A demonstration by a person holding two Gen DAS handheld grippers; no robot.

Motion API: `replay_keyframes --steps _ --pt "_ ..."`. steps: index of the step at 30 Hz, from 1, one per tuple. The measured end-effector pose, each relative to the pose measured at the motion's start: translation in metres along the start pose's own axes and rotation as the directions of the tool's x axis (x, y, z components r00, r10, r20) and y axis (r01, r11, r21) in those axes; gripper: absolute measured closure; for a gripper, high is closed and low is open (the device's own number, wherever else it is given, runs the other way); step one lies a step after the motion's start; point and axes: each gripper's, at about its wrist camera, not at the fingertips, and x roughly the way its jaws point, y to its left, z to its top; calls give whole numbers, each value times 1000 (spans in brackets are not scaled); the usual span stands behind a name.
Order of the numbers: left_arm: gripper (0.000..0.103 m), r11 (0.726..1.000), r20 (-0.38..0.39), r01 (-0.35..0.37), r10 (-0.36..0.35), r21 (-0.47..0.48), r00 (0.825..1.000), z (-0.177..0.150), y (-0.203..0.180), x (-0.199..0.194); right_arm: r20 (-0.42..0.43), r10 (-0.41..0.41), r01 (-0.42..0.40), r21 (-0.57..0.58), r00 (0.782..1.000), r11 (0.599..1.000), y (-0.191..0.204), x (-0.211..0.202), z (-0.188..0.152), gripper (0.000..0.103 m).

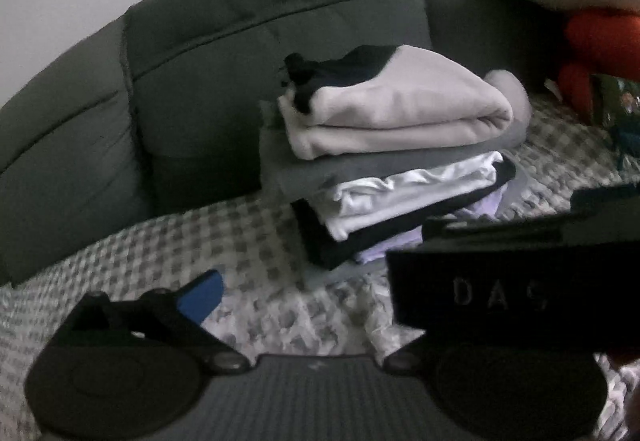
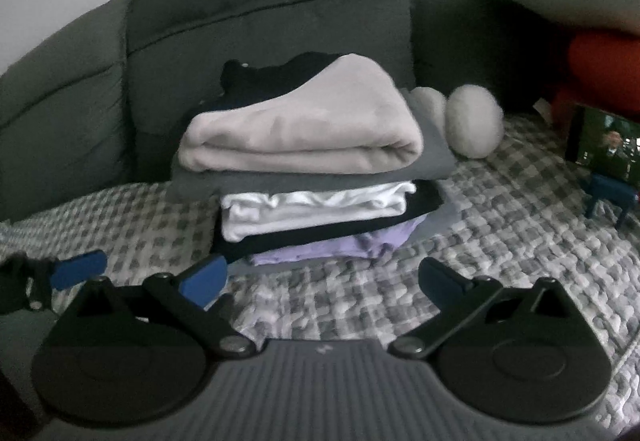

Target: Fold clothes

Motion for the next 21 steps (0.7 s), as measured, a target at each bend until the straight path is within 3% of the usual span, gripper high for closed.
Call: replay_keyframes --steps 6,21 --pt "1 999 -13 7 -7 -34 1000 -1 6 3 -6 20 -20 73 1000 997 0 6 -2 0" --pt "1 999 -42 29 -31 -42 999 -2 7 9 -3 24 -24 94 1000 995 -1 5 -4 0"
